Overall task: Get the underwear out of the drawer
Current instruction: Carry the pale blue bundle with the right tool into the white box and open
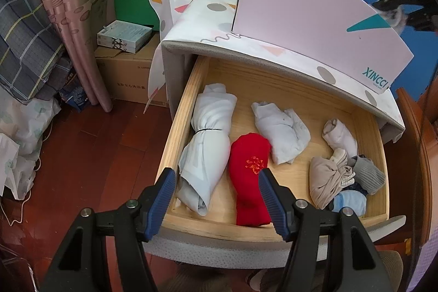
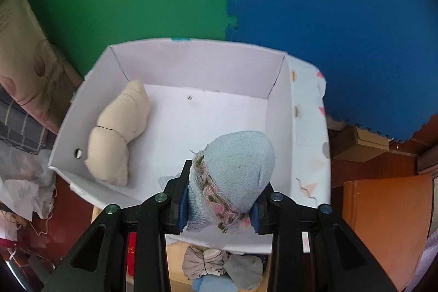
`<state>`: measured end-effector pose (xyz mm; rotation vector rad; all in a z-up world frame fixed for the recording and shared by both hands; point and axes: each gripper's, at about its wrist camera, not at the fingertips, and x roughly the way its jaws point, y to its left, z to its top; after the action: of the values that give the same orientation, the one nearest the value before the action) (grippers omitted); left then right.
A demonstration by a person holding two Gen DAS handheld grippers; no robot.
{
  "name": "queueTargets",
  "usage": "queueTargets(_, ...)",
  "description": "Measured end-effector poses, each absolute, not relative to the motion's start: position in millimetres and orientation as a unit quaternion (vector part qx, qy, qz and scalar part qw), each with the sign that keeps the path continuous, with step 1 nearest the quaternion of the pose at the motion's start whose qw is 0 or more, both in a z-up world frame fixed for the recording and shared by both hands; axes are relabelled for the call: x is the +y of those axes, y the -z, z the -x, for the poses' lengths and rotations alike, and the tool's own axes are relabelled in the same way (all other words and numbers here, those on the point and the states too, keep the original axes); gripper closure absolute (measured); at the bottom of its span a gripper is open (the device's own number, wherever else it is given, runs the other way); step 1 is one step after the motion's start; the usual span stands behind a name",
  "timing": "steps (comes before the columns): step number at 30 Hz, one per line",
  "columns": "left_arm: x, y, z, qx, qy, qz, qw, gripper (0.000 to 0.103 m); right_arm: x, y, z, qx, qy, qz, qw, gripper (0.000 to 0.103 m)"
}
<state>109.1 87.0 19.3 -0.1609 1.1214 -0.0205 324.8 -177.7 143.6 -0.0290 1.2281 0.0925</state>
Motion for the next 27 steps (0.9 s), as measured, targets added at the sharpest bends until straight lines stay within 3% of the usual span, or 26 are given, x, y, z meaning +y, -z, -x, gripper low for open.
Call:
queueTargets(7, 86, -18, -110, 0.532, 0.011, 0.073, 0.843, 0.038, -174, -110, -337, 0.597, -0.041, 0.024, 0.801, 0.069)
queueTargets(14, 86, -19, -110, 0.526, 0.006, 0.075, 0.847, 0.038, -174, -101, -339, 0.592, -0.031, 0.029, 0.805, 0.052)
queueTargets(21, 85, -19, -110, 0.526, 0.006, 0.074, 0.847, 0.038, -171, -123, -333, 0.577, -0.039, 0.029, 0.815, 0.043)
queueTargets(27, 85, -20, -109, 0.527, 0.005, 0.072, 0.847, 0.038, -169, -159, -312, 0.562, -0.053, 0.04, 0.824, 0.043)
